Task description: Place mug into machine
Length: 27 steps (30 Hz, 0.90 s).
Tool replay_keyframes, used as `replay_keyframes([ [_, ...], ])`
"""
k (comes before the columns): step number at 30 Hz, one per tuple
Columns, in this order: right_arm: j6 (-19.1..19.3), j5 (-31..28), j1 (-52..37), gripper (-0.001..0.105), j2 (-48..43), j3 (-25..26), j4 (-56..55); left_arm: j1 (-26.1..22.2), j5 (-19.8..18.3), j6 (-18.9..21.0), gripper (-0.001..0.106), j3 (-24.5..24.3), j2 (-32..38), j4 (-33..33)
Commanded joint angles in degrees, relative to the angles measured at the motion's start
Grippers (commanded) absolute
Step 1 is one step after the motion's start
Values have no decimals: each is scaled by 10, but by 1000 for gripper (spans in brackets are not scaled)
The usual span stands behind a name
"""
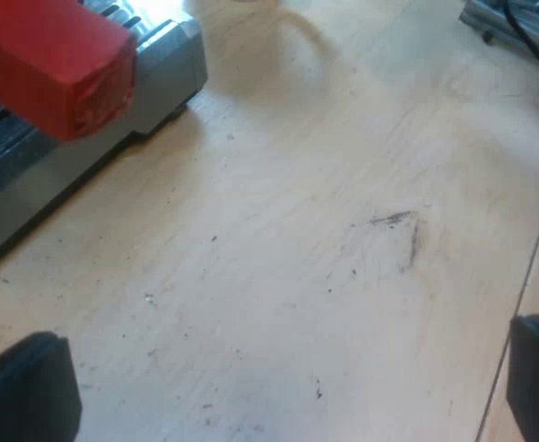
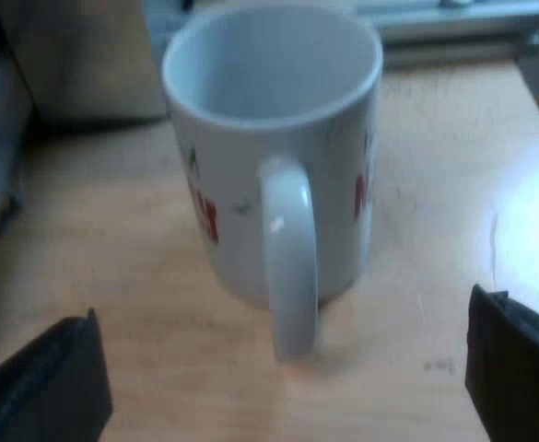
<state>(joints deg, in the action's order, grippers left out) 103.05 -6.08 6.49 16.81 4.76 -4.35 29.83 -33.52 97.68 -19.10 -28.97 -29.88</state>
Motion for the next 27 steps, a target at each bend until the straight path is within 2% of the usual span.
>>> replay_keyframes([
  [1,0,-7,1,81,2,-55,70,0,-11,-2,98,-1,2,7],
  [7,-5,-7,1,81,25,-63,102,0,-13,-2,98,-1,2,7],
  [9,-5,-7,1,81,99,-63,150,0,-13,-2,98,-1,2,7],
  [13,-5,-7,1,81,154,-63,174,0,-13,-2,98,-1,2,7],
  [27,-5,-15,1,81,404,-63,397,0,-14,-2,98,-1,2,7],
])
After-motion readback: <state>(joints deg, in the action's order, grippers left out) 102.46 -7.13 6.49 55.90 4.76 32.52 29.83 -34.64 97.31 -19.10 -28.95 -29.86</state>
